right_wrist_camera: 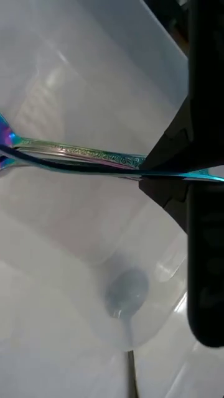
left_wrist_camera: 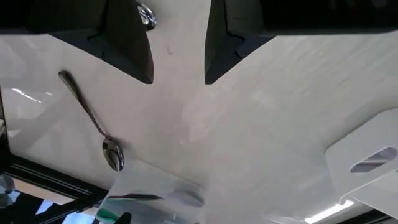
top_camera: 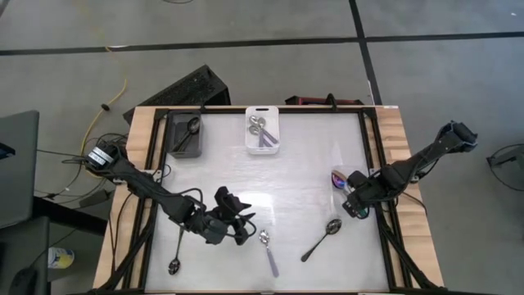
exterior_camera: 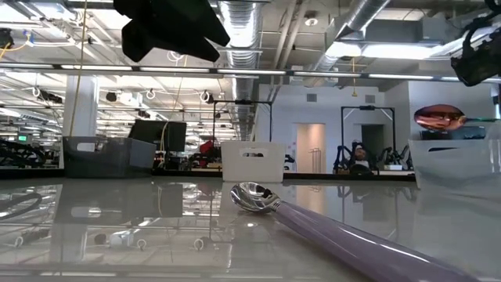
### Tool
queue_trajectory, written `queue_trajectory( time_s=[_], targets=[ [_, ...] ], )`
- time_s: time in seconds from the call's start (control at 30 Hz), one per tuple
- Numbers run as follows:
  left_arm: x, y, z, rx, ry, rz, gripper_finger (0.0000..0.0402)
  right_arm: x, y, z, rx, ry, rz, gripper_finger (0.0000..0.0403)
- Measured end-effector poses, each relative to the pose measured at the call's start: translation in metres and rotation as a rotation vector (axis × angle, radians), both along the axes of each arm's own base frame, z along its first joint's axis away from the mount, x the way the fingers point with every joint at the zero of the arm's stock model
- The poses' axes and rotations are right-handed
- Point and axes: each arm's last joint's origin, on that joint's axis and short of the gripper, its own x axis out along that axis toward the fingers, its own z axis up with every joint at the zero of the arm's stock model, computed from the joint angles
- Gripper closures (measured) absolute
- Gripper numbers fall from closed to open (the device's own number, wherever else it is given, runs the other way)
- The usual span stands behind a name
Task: Sort silverware by color (type)
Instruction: Put the blue spoon into the transparent bin
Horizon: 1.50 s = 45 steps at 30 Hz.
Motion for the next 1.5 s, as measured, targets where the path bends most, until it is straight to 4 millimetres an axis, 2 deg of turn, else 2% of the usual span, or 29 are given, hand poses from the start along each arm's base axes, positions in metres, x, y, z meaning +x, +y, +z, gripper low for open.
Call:
queue_trajectory(
  time_s=[0.57, 0.93, 1.27, 1.4, 1.5],
  targets=[
    [0.000, 0.000, 0.000, 0.010, 0.006, -0.006, 0.0274, 0.000, -0.001, 0.000, -0.009, -0.001, -0.085, 0.0352],
    [-0.001, -0.001, -0.001, 0.023, 0.021, -0.012, 0.0274, 0.002, -0.001, -0.002, -0.035, 0.000, -0.148, 0.0302],
    [-0.004, -0.005, -0.002, 0.030, 0.031, -0.030, 0.0274, 0.005, -0.003, 0.003, -0.022, 0.006, -0.119, 0.0256],
    [-0.004, -0.005, -0.002, 0.030, 0.030, -0.030, 0.0274, 0.014, -0.005, 0.009, -0.017, -0.077, -0.067, 0.0259],
    [-0.004, -0.005, -0.002, 0.030, 0.029, -0.029, 0.0274, 0.024, -0.006, 0.009, -0.015, -0.169, -0.012, 0.0283]
  ],
)
